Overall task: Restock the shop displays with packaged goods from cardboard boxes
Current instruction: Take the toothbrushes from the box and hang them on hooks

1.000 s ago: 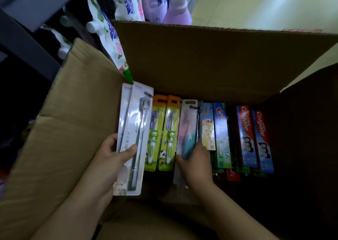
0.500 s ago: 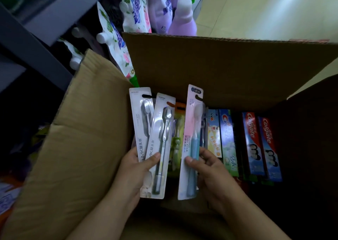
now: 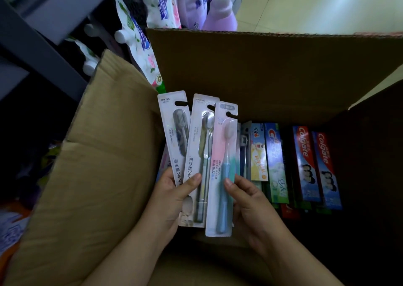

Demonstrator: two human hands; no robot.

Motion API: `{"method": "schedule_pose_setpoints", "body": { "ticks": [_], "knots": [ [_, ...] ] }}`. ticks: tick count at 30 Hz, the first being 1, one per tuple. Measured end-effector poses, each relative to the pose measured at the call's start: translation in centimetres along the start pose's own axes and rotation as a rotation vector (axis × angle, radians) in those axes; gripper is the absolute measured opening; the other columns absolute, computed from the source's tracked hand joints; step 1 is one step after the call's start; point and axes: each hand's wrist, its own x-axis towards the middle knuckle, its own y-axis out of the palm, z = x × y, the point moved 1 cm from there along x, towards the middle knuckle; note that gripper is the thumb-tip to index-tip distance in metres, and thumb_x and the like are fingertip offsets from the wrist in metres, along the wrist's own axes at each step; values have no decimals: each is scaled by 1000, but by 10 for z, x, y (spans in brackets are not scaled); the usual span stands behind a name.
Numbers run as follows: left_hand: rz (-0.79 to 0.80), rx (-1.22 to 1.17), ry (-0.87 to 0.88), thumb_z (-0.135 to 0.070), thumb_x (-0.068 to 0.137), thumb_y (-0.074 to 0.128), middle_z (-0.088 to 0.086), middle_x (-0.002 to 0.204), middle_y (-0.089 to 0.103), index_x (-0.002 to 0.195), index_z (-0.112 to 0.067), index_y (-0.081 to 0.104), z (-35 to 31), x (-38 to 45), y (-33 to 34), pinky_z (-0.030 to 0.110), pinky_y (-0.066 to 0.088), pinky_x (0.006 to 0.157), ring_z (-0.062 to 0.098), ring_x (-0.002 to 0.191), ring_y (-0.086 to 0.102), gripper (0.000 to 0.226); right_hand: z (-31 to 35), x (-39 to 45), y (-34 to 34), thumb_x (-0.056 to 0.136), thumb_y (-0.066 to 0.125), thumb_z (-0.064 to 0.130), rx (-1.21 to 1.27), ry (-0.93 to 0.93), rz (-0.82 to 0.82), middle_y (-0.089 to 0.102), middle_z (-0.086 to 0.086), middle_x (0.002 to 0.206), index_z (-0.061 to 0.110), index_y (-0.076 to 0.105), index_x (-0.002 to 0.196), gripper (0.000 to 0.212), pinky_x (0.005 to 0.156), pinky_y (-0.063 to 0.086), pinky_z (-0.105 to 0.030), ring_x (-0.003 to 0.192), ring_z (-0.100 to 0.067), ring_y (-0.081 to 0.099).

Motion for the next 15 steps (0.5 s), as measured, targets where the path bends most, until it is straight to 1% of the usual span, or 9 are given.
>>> {"method": "schedule_pose_setpoints", "body": {
  "ticks": [2, 4, 8, 10, 15],
  "knots": [
    [12, 0, -3, -4, 72, 63, 7, 98, 75, 103, -12, 65, -1, -1, 1, 28, 58, 66, 20, 87, 72, 32, 0, 0, -1, 75, 65, 15, -6, -6, -18, 72, -14, 105, 5, 65, 112, 39, 67, 60, -38, 85, -24, 71],
    [22, -4, -4, -4, 72, 63, 7, 98, 74, 103, -12, 64, -2, -2, 2, 29, 58, 67, 20, 88, 72, 32, 2, 0, -2, 74, 65, 16, -7, -17, -25, 71, -14, 106, 6, 65, 112, 39, 69, 60, -39, 85, -24, 71],
    [30, -13, -8, -2, 72, 64, 9, 101, 74, 102, -14, 65, -2, -2, 2, 31, 59, 68, 22, 90, 72, 33, 6, -3, -1, 74, 64, 14, -8, -42, -23, 74, -10, 94, 6, 66, 105, 32, 60, 59, -33, 77, -20, 72],
    [21, -21, -9, -2, 71, 64, 9, 102, 74, 102, -14, 65, -1, -1, 3, 31, 59, 69, 23, 91, 71, 34, 8, -4, 0, 76, 62, 13, 9, -49, -7, 74, -10, 92, 5, 65, 107, 32, 59, 59, -33, 76, -20, 72],
    [34, -25, 10, 0, 71, 64, 8, 100, 74, 100, -16, 66, -2, -1, 5, 30, 59, 69, 20, 90, 72, 33, 10, -3, 0, 76, 63, 13, 14, -54, -3, 72, -15, 104, 4, 64, 114, 38, 64, 60, -36, 83, -24, 72]
  ]
}}
